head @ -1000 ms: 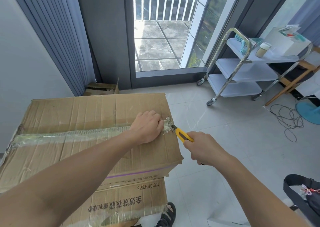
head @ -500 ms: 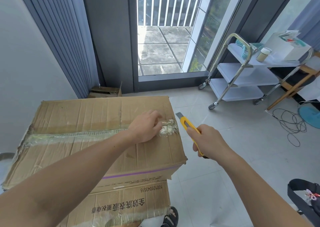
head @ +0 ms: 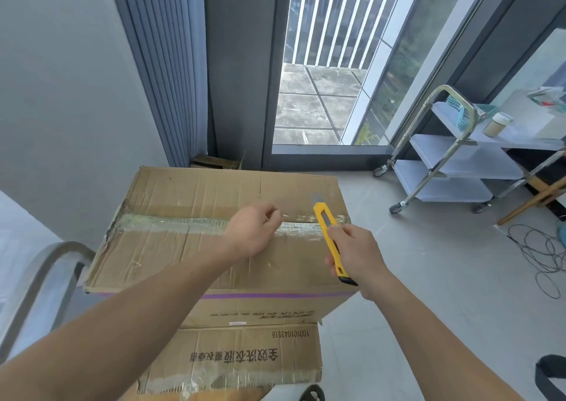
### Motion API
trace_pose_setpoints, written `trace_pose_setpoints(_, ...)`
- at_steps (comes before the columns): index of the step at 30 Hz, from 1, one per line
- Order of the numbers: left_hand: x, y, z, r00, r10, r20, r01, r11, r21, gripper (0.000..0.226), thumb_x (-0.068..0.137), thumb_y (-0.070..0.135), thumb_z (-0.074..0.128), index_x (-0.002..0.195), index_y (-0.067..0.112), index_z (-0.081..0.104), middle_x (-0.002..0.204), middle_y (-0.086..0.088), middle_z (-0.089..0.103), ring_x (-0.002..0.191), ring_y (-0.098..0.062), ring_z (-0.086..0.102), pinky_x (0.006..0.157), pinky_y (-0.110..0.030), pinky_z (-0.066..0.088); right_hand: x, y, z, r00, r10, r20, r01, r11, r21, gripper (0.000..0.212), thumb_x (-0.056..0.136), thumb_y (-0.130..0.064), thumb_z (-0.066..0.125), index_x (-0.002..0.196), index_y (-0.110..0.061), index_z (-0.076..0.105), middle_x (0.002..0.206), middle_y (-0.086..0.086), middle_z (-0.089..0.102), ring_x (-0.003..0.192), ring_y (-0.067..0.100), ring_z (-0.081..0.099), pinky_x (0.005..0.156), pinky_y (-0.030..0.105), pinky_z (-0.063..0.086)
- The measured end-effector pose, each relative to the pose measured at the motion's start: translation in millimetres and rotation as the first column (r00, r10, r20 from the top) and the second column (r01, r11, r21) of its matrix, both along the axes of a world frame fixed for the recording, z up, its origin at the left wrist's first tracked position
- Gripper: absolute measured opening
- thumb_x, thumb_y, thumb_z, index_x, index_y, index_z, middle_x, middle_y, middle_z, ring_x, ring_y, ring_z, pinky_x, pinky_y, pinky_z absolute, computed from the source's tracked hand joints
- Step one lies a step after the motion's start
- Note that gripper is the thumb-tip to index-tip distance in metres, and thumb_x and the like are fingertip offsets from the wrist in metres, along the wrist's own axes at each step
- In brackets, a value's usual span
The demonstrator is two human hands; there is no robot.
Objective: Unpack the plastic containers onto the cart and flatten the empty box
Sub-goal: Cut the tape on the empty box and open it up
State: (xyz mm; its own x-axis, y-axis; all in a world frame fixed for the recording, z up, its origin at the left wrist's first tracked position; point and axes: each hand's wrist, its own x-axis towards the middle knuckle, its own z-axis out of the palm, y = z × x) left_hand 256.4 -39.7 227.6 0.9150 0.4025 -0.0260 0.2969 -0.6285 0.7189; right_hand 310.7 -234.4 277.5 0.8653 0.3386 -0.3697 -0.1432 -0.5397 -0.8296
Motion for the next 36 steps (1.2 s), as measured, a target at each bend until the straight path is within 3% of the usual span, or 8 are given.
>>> trace_pose_setpoints(3, -16.1, -12.1, 10.6, 1.0, 0.002, -0.024, -0.008, 0.973, -0.23, 0.036, 0.103, 0.033, 0.047, 0.096, 0.006, 0.07, 0.089, -0.002, 0.07, 0.083, -0.02, 0.064, 0.075, -0.032, 0.051, -13.4, 10.7, 0.2, 0.999, 0.045, 0.005, -0.045, 0.999, 0.014, 0.024, 0.097, -0.017, 0.045, 0.075, -0.008, 0.046, 0.047, 0.003, 0.055, 0.053, 0.026, 0.05, 0.053, 0.037, 0.04)
trace_pose_setpoints(7, -36.7, -27.9, 32.4, 0.994, -0.096, -0.045, 0.056, 0.831, -0.554, 0.049, 0.104, 0.043, 0.041, 0.108, 0.005, 0.072, 0.097, -0.006, 0.074, 0.08, -0.012, 0.065, 0.068, -0.02, 0.05, -28.0, 20.9, 3.9, 0.996, 0.085, 0.002, -0.085, 0.995, 0.052, 0.023, 0.095, -0.017, 0.042, 0.077, -0.007, 0.051, 0.053, 0.005, 0.059, 0.045, 0.022, 0.047, 0.05, 0.033, 0.041)
trace_pose_setpoints(10, -47.1, -38.1, 38.3, 0.998, -0.068, -0.011, 0.044, 0.743, -0.668, 0.051, 0.103, 0.045, 0.042, 0.101, 0.005, 0.072, 0.091, -0.009, 0.076, 0.08, -0.013, 0.065, 0.076, -0.033, 0.045, -40.3, 22.0, 12.5, 0.991, 0.132, 0.021, -0.134, 0.986, 0.104, 0.025, 0.098, -0.013, 0.04, 0.076, -0.005, 0.049, 0.051, 0.002, 0.057, 0.048, 0.021, 0.046, 0.043, 0.025, 0.04)
trace_pose_setpoints(14, -57.8, -53.8, 39.0, 1.0, 0.022, 0.022, 0.003, 0.637, -0.771, 0.035, 0.102, 0.036, 0.048, 0.1, 0.008, 0.069, 0.082, -0.008, 0.07, 0.076, -0.017, 0.063, 0.072, -0.034, 0.041, -52.6, 8.9, 19.4, 0.982, 0.19, -0.008, -0.185, 0.963, 0.198, 0.02, 0.098, -0.006, 0.04, 0.082, -0.004, 0.051, 0.056, 0.008, 0.057, 0.048, 0.022, 0.045, 0.041, 0.025, 0.041)
trace_pose_setpoints(24, -97.4, -71.6, 39.9, 0.964, 0.266, 0.023, -0.14, 0.577, -0.804, 0.027, 0.101, 0.027, 0.054, 0.102, 0.005, 0.069, 0.096, -0.012, 0.073, 0.083, -0.022, 0.069, 0.069, -0.034, 0.044, -69.6, -12.5, 2.9, 0.907, 0.413, -0.082, -0.381, 0.887, 0.262, 0.019, 0.097, -0.006, 0.041, 0.107, 0.003, 0.055, 0.067, 0.009, 0.064, 0.055, 0.021, 0.053, 0.054, 0.033, 0.045)
trace_pose_setpoints(28, -129.1, -58.5, 37.9, 0.901, 0.433, 0.024, -0.232, 0.528, -0.817, 0.032, 0.101, 0.027, 0.057, 0.11, -0.001, 0.068, 0.105, -0.014, 0.075, 0.092, -0.029, 0.073, 0.067, -0.033, 0.045, -84.9, 2.0, -6.1, 0.877, 0.481, 0.0, -0.464, 0.847, 0.26, 0.019, 0.102, -0.011, 0.047, 0.119, -0.011, 0.056, 0.086, 0.011, 0.066, 0.069, 0.012, 0.063, 0.06, 0.031, 0.053)
trace_pose_setpoints(31, -152.4, -46.1, 35.0, 0.875, 0.483, 0.009, -0.259, 0.485, -0.835, 0.028, 0.1, 0.027, 0.058, 0.106, 0.002, 0.07, 0.109, -0.019, 0.073, 0.099, -0.036, 0.071, 0.065, -0.032, 0.047, -98.6, 15.7, -14.4, 0.861, 0.508, 0.038, -0.499, 0.827, 0.258, 0.014, 0.103, -0.017, 0.049, 0.113, -0.017, 0.059, 0.086, 0.009, 0.067, 0.079, 0.019, 0.063, 0.066, 0.037, 0.054)
trace_pose_setpoints(36, -184.9, -29.2, 32.5, 0.873, 0.485, 0.042, -0.218, 0.467, -0.857, 0.026, 0.101, 0.023, 0.056, 0.103, 0.001, 0.069, 0.104, -0.021, 0.073, 0.089, -0.031, 0.072, 0.06, -0.03, 0.049, -122.0, 39.9, -21.8, 0.843, 0.53, 0.094, -0.537, 0.816, 0.214, 0.019, 0.105, -0.026, 0.048, 0.106, -0.014, 0.063, 0.083, 0.008, 0.066, 0.064, 0.016, 0.058, 0.058, 0.029, 0.051)
